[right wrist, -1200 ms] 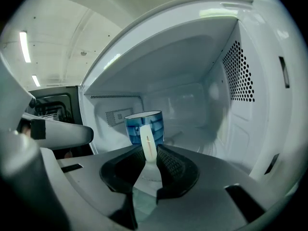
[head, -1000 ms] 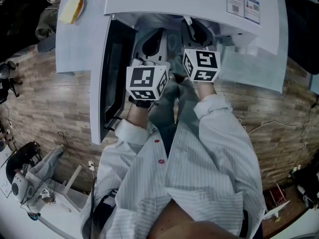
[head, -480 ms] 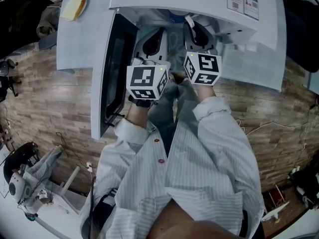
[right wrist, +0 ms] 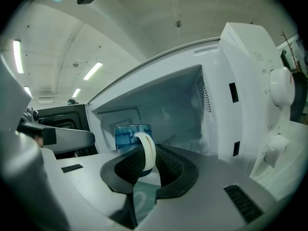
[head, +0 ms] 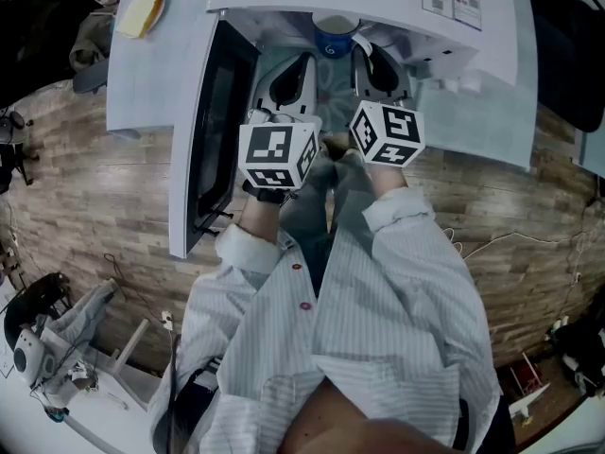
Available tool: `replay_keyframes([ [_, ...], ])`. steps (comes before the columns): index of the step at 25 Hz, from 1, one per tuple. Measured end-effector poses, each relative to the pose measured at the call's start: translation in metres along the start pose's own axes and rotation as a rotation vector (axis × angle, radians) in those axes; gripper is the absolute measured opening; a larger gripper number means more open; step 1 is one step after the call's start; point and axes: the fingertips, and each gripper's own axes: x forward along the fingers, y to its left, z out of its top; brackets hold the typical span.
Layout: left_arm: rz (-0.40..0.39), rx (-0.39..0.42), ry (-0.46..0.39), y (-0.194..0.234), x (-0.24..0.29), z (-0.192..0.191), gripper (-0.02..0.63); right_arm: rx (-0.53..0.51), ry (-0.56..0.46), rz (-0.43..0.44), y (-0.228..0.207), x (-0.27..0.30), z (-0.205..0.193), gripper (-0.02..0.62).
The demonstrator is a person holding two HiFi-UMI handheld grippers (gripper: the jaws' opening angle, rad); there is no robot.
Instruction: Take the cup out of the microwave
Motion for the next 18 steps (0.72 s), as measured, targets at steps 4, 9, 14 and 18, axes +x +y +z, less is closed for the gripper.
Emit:
replay_keyframes([
  [4,-0.004,0.005,-0.003,-0.004,0.0,0.002,0.008,0.035,-0.005,-0.01,-0.005,-0.005,0.001,0.084],
  [9,-0.007,0.006,-0.005,-0.009,0.002,0.004,0.008,0.05,-0.007,-0.025,-0.013,-0.011,0.002,0.084],
  [14,-0.008,0.01,-0.007,-0.012,0.004,0.006,0.008,0.054,0.012,-0.026,-0.018,-0.016,-0.004,0.077],
  [18,0.003,0.01,-0.014,-0.012,0.002,0.011,0.008,0.054,0.017,-0.007,-0.014,-0.023,-0.002,0.077],
])
